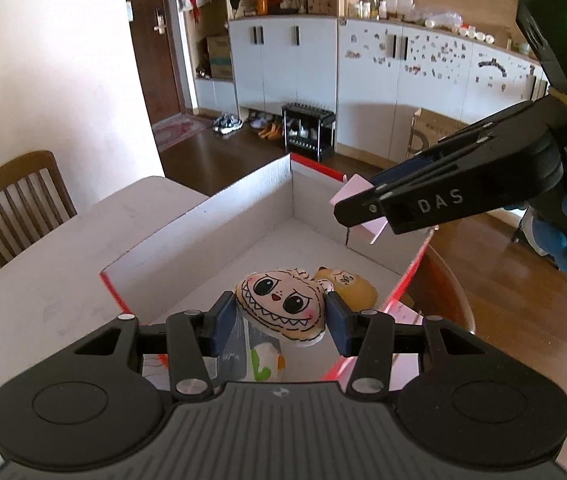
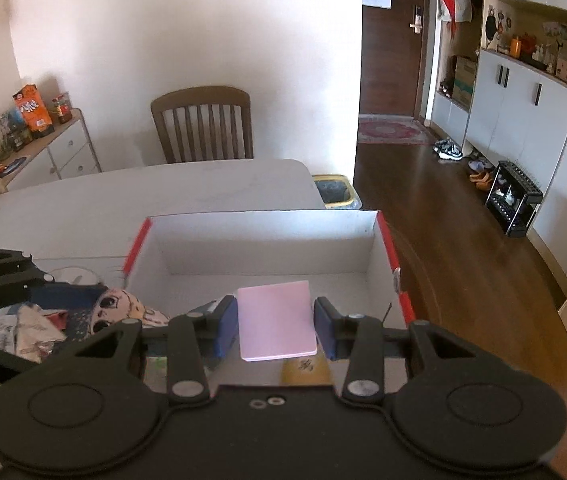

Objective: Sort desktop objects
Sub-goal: 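Carry plush and pink pad over the red box with both tools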

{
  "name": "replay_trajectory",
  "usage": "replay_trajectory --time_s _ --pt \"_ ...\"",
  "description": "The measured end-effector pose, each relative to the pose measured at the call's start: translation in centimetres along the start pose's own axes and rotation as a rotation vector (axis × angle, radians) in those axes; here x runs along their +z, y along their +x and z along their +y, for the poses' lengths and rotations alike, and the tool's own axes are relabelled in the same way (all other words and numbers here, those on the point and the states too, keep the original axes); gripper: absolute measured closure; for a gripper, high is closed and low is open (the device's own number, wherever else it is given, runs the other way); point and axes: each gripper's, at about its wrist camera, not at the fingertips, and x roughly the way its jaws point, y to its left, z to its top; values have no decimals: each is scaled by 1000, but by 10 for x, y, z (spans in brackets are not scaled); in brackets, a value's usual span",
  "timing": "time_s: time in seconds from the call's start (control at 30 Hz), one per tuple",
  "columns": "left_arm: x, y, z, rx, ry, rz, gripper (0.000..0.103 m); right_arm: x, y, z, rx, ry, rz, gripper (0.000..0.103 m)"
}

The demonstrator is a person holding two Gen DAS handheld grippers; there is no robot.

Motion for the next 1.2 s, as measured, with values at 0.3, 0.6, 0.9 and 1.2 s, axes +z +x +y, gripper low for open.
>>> replay_trajectory --time_s 0.3,0.6,0.9,1.2 --pt "20 50 -6 -5 40 81 55 11 44 -21 -20 24 43 62" --pt "18 89 -9 -7 97 181 55 14 86 -24 -12 -11 130 62" --pt "17 109 -9 1 111 243 55 15 135 -26 -24 -33 241 62" --pt "8 123 3 16 80 321 55 5 163 -11 -21 -76 359 62"
